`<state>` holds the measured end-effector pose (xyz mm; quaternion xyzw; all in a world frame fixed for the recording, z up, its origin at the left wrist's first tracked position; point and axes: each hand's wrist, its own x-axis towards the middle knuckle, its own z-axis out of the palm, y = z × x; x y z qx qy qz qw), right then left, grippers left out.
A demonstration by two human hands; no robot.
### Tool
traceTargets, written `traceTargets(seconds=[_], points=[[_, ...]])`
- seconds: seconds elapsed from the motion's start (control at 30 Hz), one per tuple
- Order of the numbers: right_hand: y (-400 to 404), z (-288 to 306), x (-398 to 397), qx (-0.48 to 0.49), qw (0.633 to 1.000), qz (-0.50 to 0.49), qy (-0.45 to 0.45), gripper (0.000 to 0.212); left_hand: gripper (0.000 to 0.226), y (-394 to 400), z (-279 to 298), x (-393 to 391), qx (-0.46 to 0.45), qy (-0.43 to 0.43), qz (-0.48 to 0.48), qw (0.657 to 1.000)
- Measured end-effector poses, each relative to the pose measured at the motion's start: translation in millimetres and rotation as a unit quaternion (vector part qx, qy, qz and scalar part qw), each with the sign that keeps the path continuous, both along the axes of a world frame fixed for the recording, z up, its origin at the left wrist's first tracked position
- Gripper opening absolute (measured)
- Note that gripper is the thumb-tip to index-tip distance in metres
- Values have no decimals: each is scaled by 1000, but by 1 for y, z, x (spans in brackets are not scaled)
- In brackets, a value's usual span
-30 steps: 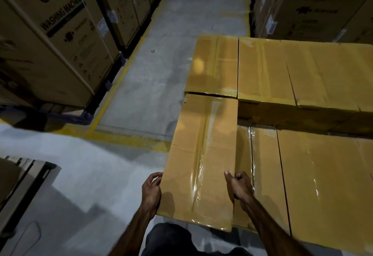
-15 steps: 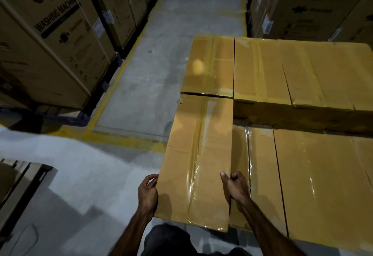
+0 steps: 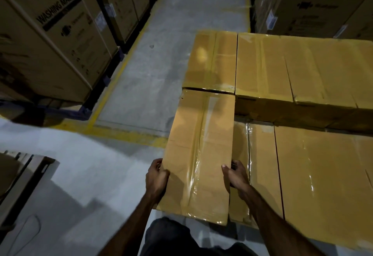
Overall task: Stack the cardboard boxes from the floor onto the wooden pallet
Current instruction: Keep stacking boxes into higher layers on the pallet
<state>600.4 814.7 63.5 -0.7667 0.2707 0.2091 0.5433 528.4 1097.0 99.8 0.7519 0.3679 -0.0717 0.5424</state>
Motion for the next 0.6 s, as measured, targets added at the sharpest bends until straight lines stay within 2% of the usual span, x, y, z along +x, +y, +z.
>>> traceTargets(seconds=[0.17,0.33,0.47,0.6], points=[[-1,17,36,-1,1000,27,-10,46,56,3,10,51,31,0,-86,996],[1,12,88,9,998,39,-45,53,69,11,-1,119,55,6,-121,991],[8,12,110,30,995,45,-88,45,47,10,-12,152,60,-40,-128,989],[11,-1,108,10,993,50,-102,46,40,4,-25,150,49,-68,-124,989]])
